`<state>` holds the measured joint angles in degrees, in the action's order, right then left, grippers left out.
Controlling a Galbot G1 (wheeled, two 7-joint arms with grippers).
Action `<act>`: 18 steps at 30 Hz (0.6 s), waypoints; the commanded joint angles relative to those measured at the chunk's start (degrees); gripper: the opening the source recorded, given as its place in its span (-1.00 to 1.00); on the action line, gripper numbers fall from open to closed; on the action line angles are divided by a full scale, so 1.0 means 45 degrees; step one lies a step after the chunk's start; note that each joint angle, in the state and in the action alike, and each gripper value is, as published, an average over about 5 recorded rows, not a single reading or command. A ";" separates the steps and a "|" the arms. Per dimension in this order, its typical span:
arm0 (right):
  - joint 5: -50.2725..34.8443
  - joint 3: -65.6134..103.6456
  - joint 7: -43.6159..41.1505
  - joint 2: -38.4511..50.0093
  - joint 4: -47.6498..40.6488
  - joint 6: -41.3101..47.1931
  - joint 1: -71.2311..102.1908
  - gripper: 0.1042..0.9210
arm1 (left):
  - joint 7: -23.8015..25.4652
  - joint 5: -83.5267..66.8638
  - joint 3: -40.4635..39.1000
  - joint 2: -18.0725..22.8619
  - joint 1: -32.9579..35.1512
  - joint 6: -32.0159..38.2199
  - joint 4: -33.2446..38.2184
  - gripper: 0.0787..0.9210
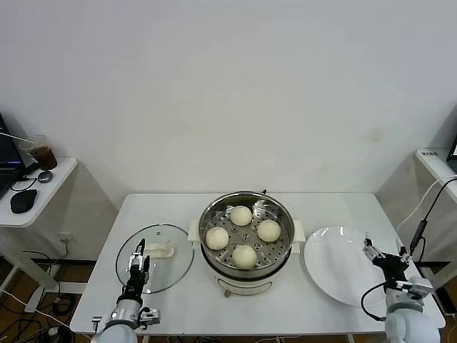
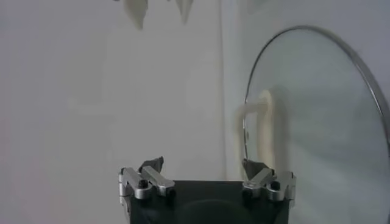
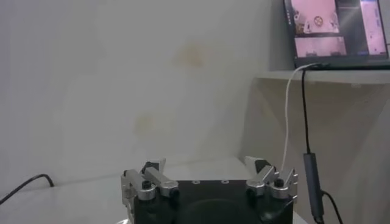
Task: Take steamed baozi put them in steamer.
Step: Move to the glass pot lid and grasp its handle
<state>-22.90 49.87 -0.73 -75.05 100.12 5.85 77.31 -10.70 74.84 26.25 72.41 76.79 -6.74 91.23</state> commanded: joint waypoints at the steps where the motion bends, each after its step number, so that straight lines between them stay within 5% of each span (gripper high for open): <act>1: -0.0005 0.0025 0.0027 -0.0083 -0.0040 -0.0029 0.0030 0.76 | -0.0113 0.0026 -0.0142 0.0168 -0.0975 -0.0178 -0.1194 0.77; 18: 0.0120 -0.0121 0.0034 -0.0325 -0.0227 -0.0142 0.0090 0.76 | 0.0347 -0.0157 -0.0319 0.0253 -0.2006 -0.0405 -0.1782 0.77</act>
<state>-22.46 49.38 -0.59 -76.34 99.19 5.33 77.56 -9.97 74.21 25.14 73.35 70.36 -8.07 85.21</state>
